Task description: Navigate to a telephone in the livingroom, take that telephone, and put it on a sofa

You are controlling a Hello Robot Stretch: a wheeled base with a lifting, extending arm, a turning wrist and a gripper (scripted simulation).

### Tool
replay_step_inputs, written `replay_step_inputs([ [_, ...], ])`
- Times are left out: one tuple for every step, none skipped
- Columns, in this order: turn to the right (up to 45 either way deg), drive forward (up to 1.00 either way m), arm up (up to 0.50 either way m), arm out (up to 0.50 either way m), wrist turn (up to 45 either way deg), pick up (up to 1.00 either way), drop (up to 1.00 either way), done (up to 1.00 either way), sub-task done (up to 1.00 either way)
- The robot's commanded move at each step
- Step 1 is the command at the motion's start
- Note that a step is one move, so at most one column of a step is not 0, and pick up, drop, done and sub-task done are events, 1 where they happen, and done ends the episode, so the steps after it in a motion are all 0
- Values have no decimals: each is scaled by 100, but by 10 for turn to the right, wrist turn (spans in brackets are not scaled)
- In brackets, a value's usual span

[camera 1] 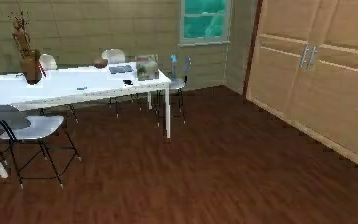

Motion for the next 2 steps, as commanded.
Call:
replay_step_inputs([
  [-450, 0, 0, 0, 0, 0, 0, 0, 0],
  [-30, 0, 0, 0, 0, 0, 0, 0, 0],
])
